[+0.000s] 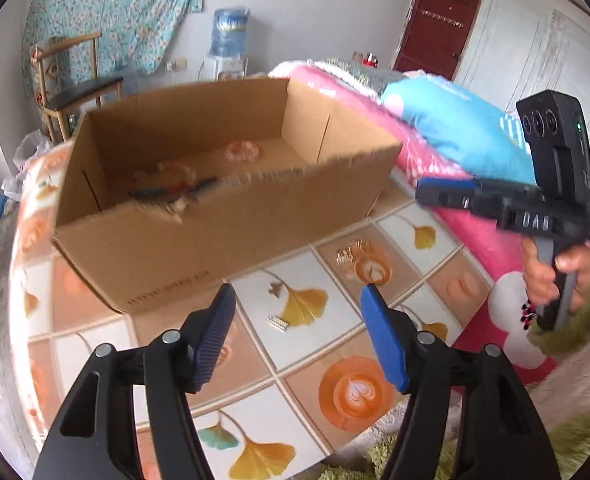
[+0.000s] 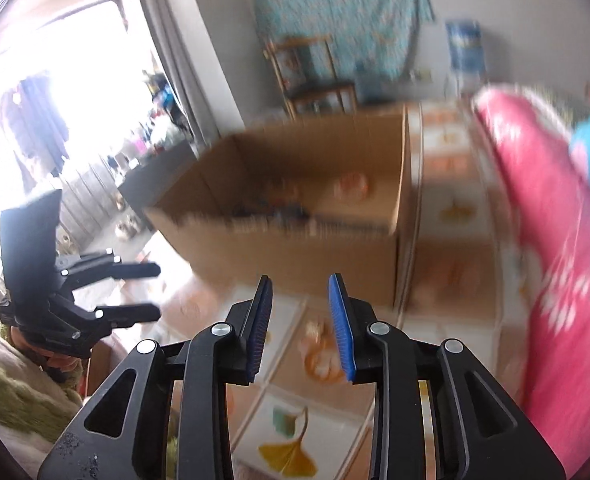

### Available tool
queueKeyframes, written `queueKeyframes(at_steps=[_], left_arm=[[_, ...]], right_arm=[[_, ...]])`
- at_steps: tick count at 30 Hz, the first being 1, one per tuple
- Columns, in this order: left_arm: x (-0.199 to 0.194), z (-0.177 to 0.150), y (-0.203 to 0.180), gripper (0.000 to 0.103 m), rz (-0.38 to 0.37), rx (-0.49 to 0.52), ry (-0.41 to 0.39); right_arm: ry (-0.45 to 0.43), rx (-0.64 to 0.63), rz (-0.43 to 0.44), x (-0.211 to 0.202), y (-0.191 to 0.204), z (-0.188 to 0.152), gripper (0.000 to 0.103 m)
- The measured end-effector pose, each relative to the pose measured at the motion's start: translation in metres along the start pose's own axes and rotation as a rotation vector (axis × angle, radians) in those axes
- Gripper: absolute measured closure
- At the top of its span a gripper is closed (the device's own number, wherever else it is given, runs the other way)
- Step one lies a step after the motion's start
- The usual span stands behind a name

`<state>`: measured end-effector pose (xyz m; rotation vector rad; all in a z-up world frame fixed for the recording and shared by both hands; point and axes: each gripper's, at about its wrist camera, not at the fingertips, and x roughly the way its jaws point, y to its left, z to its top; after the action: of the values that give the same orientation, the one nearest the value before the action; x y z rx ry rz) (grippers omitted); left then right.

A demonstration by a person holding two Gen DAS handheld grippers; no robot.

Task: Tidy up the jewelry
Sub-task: 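Withdraw the right gripper from the box back over the table, then move the right gripper to a gold earring while the left approaches the silver clasp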

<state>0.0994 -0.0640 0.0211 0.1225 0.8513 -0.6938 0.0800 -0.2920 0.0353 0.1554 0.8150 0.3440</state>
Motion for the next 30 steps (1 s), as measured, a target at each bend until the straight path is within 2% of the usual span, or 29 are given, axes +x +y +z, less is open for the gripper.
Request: queueKeyframes(at_steps=[3,7,14,21,30], left_arm=[[0.024,-0.006,-0.002,0.040,0.037,0.016,0.025],[0.042,-0.008,-0.002,0.040,0.068,0.026,0.033],[0.061,-0.006,-0.001,0.040,0.118,0.050,0.033],[0.066,-0.009,-0.009,0.043,0.110,0.072,0.056],[0.079,-0.020,-0.013,0.059,0.131,0.088,0.111]], right_arm=[[0.074,0.039,-0.017,0.023,0.001,-0.016,0.074],[0.119,0.063,-0.028,0.037,0.002,-0.028,0.074],[0.127,0.066,-0.047,0.047,0.007,-0.029,0.081],[0.120,0.001,-0.078,0.055,0.010,-0.025,0.081],[0.112,-0.017,-0.076,0.061,0.006,-0.019,0.082]])
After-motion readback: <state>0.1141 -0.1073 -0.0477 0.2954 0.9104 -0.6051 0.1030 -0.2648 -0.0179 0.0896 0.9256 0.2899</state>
